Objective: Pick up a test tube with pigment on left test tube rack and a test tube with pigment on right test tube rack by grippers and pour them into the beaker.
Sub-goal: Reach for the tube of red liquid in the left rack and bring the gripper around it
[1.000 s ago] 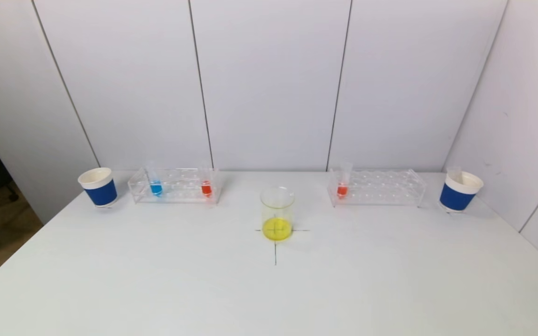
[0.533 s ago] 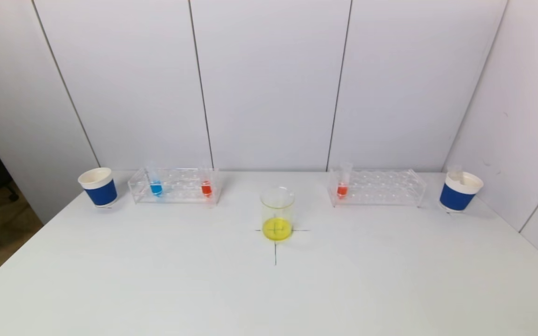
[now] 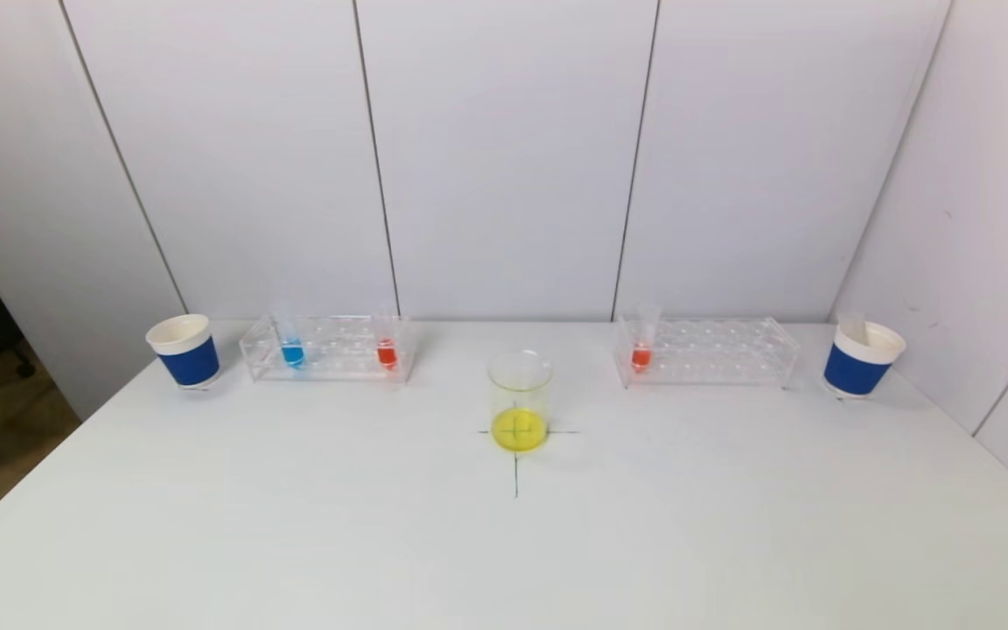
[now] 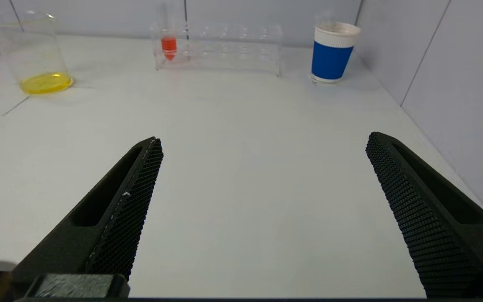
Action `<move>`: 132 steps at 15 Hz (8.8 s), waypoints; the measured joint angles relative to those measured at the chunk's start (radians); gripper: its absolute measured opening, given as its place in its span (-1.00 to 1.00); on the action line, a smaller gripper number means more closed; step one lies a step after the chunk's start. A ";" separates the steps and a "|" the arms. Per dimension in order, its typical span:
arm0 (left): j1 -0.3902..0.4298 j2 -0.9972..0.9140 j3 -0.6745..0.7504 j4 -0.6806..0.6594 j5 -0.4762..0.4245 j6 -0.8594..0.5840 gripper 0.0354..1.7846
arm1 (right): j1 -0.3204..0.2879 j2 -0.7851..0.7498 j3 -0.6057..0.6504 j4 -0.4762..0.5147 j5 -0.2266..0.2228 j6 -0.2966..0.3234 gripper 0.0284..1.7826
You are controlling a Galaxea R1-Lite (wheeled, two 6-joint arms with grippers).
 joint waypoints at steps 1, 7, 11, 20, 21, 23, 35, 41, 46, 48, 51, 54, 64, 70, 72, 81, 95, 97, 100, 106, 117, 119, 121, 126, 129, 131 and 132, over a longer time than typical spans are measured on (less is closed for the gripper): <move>0.000 0.000 0.000 0.000 0.000 0.000 0.98 | 0.000 0.000 0.001 -0.011 0.001 0.004 0.98; 0.000 0.000 0.000 0.000 0.000 0.000 0.98 | 0.001 -0.001 0.005 -0.020 -0.001 0.015 0.98; 0.000 0.000 -0.002 0.011 -0.014 0.049 0.98 | 0.001 -0.001 0.005 -0.020 -0.001 0.015 0.98; 0.000 0.057 -0.211 0.120 -0.007 0.081 0.98 | 0.001 -0.001 0.005 -0.020 0.000 0.015 0.98; 0.000 0.097 -0.272 0.129 -0.006 0.080 0.98 | 0.001 -0.001 0.005 -0.020 0.000 0.015 0.98; -0.003 0.205 -0.399 0.133 -0.010 0.077 0.98 | 0.001 -0.001 0.005 -0.020 -0.001 0.015 0.98; -0.021 0.992 -0.652 -0.392 0.012 0.076 0.98 | 0.001 -0.001 0.005 -0.020 -0.001 0.015 0.98; -0.156 1.253 -0.712 -0.546 0.137 0.069 0.98 | 0.001 -0.001 0.005 -0.020 -0.001 0.015 0.98; -0.272 1.436 -0.706 -0.740 0.261 0.047 0.98 | 0.001 0.000 0.005 -0.020 -0.001 0.015 0.98; -0.287 1.502 -0.703 -0.801 0.264 0.023 0.98 | 0.001 0.000 0.005 -0.020 -0.001 0.015 0.98; -0.297 1.593 -0.699 -0.880 0.264 0.005 0.98 | 0.001 0.000 0.005 -0.020 -0.001 0.015 0.98; -0.310 1.675 -0.698 -0.954 0.264 -0.005 0.98 | 0.001 0.000 0.005 -0.020 -0.001 0.015 0.98; -0.323 1.907 -0.702 -1.173 0.261 -0.009 0.98 | 0.001 0.000 0.005 -0.020 -0.001 0.015 0.98; -0.326 2.006 -0.712 -1.244 0.267 -0.018 0.98 | 0.001 0.000 0.005 -0.020 -0.001 0.015 0.98; -0.327 2.029 -0.715 -1.264 0.284 -0.020 0.98 | 0.001 0.000 0.005 -0.020 -0.001 0.015 0.98; -0.339 2.098 -0.762 -1.318 0.312 -0.019 0.98 | 0.001 0.000 0.005 -0.020 -0.001 0.015 0.98; -0.341 2.203 -0.856 -1.367 0.310 -0.011 0.98 | 0.001 0.000 0.005 -0.020 -0.001 0.015 0.98; -0.340 2.217 -0.867 -1.374 0.309 -0.011 0.98 | 0.001 0.000 0.005 -0.019 -0.001 0.015 0.98; -0.338 2.241 -0.874 -1.413 0.310 -0.009 0.98 | 0.001 0.000 0.005 -0.020 -0.001 0.015 0.98; -0.337 2.291 -0.874 -1.473 0.309 -0.005 0.98 | 0.001 0.000 0.005 -0.020 0.000 0.015 0.98; -0.326 2.351 -0.887 -1.521 0.303 -0.002 0.98 | 0.001 0.000 0.005 -0.020 -0.001 0.015 0.98; -0.327 2.359 -0.898 -1.521 0.303 0.008 0.98 | 0.001 0.001 0.005 -0.020 -0.001 0.015 0.98; -0.327 2.366 -0.907 -1.521 0.303 0.010 0.98 | 0.001 0.000 0.005 -0.020 0.000 0.015 0.98; -0.327 2.371 -0.936 -1.521 0.302 0.031 0.98 | 0.001 0.000 0.005 -0.020 0.000 0.015 0.98; -0.327 2.376 -0.951 -1.521 0.300 0.033 0.98 | 0.001 0.000 0.005 -0.020 -0.001 0.015 0.98; -0.327 2.381 -0.964 -1.521 0.300 0.034 0.98 | 0.001 0.000 0.005 -0.020 0.000 0.015 0.98; -0.327 2.383 -0.970 -1.521 0.300 0.040 0.98 | 0.001 0.000 0.005 -0.020 -0.001 0.015 0.98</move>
